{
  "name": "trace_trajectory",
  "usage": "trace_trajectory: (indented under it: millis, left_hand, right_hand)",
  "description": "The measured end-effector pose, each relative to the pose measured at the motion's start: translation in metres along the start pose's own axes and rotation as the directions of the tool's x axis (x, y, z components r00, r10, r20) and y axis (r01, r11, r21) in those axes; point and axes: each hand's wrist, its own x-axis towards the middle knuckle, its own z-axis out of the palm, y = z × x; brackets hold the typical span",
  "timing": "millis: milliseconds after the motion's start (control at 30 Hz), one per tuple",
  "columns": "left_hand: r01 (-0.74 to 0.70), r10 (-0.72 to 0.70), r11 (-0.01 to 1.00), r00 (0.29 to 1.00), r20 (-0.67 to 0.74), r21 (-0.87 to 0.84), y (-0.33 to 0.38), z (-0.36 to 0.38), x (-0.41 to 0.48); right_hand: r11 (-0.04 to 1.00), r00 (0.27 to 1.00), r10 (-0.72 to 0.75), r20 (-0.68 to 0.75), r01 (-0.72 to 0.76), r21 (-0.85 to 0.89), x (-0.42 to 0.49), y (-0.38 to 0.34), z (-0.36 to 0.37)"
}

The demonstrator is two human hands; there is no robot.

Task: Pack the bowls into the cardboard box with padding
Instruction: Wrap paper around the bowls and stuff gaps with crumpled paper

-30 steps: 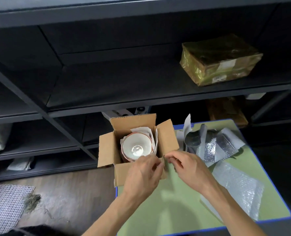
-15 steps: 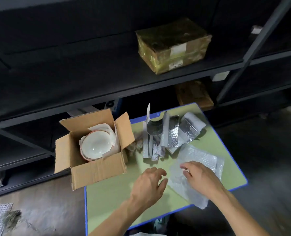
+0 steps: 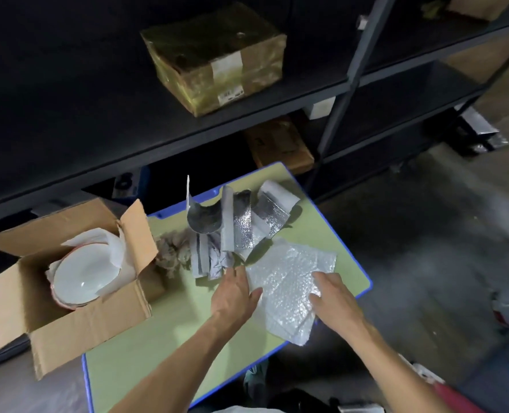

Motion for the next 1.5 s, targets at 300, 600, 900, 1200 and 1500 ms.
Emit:
trace_trajectory:
  millis: [300,600,900,1200,1500]
  left_hand:
    - [0.076,-0.128,0.914,0.986,-0.104,-0.397,-0.002,0.003,-0.002]
    - [0.059,-0.13,0.753,0.99,-0.061,-0.655,-0.012,-0.024,-0.033]
    - [-0.093,-0.046,0.834,0.971,-0.236,-0.544,-0.024,-0.077,-0.062]
    - [-0.102,-0.167,0.761,0.923,-0.345,-0.64,-0.042,-0.115,-0.106]
    - [-0.026,-0.178,0.871,0.914,-0.365,-0.49,-0.085,-0.146,-0.136]
  right_hand:
    - [0.991,0.991,0.1,-0.093,-0.091,0.098,0.013,-0.004,0.011]
    - [0.956,0.973,0.108,-0.205,-0.046,0.288,0.011,-0.011,-0.006]
    - [0.951,0.955,-0.28,-0.102,0.29,0.11,0.005,-0.07,-0.043]
    - [0.855,0.884,-0.466,0.029,0.442,0.272,-0.002,-0.133,-0.073]
    - [0.751,0.75,-0.654,0.1,0.627,0.209,-0.021,-0.219,-0.089]
